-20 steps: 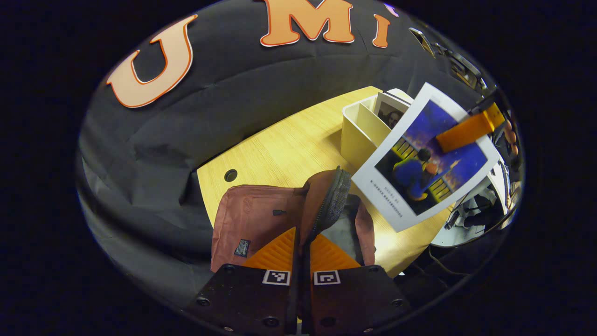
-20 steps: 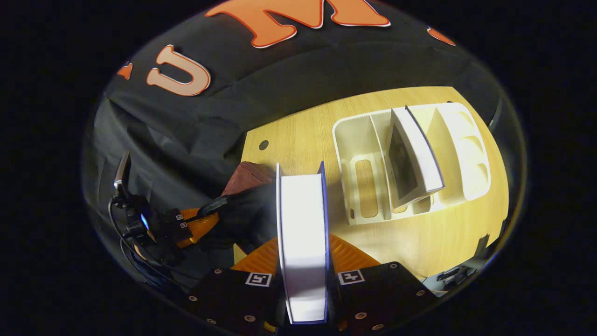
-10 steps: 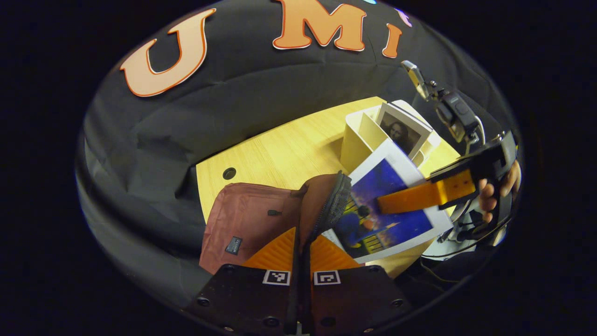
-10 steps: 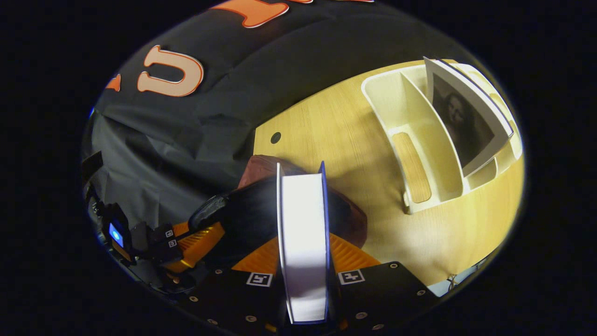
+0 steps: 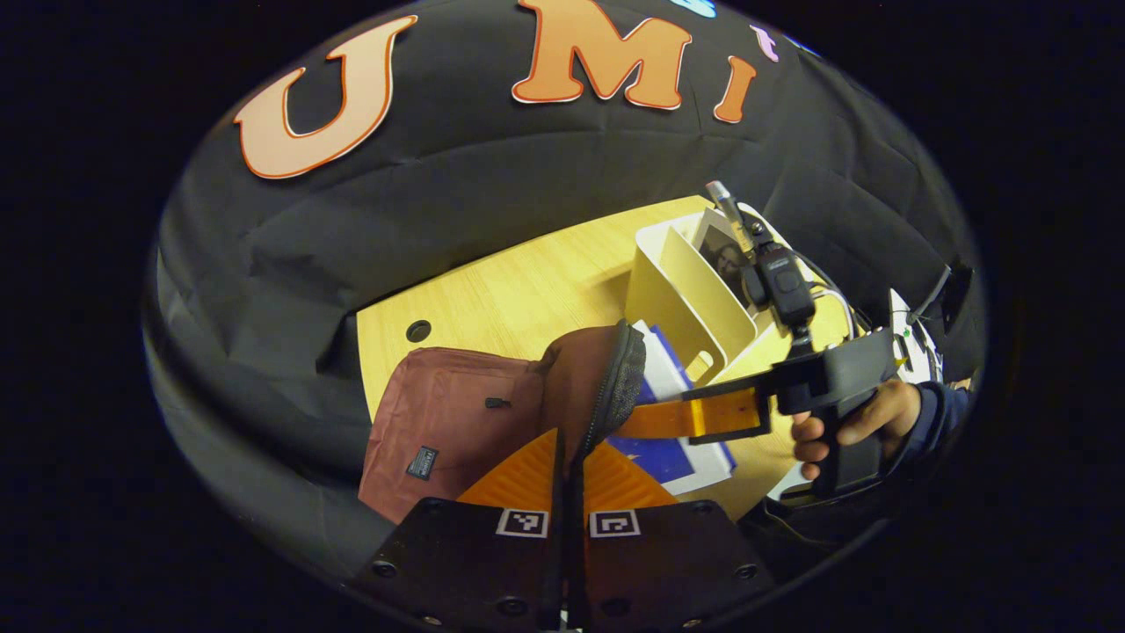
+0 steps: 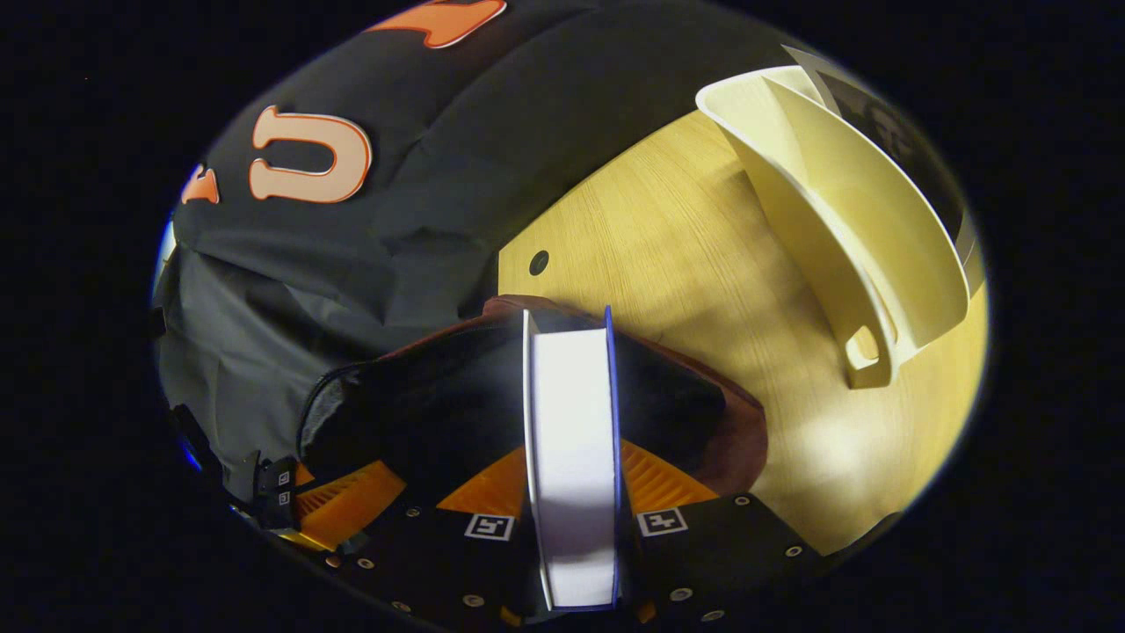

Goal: Open the schoolbag, grab two books from the bookshelf and put them into the schoolbag.

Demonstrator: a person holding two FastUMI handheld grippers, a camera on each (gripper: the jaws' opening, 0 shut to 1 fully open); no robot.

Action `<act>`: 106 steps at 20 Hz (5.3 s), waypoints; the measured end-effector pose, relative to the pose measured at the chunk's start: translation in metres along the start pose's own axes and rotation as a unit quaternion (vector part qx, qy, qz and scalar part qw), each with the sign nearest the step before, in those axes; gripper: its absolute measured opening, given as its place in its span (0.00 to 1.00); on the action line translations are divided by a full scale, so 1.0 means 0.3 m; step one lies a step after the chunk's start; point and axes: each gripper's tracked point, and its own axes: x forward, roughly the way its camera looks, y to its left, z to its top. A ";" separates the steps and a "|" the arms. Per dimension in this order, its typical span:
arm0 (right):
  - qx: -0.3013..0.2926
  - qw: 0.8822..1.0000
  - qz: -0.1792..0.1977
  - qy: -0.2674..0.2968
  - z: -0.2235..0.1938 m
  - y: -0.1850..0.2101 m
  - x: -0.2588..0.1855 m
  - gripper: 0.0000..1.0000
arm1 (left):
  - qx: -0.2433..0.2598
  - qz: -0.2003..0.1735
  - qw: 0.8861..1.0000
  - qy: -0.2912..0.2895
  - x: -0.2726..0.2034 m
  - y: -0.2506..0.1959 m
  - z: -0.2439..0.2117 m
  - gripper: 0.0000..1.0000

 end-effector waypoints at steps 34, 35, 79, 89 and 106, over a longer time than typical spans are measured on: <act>-0.129 0.973 -0.161 -0.102 0.260 -0.295 -0.477 0.97 | -0.042 0.021 0.999 -0.011 0.060 -0.066 -0.040 0.03; -0.145 0.969 -0.174 -0.102 0.286 -0.312 -0.516 0.97 | -0.043 0.021 0.999 -0.012 0.063 -0.071 -0.041 0.03; -0.215 0.921 -0.313 0.086 0.709 -0.535 -0.651 0.41 | -0.121 0.033 0.992 -0.008 0.125 -0.116 -0.117 0.03; -0.203 0.946 -0.252 0.007 0.667 -0.286 -0.895 0.40 | -0.106 0.020 0.994 -0.015 0.122 -0.104 -0.122 0.03; -0.040 0.994 -0.086 -0.060 0.291 -0.137 -0.709 0.39 | -0.035 0.000 0.999 -0.006 0.084 -0.053 -0.073 0.03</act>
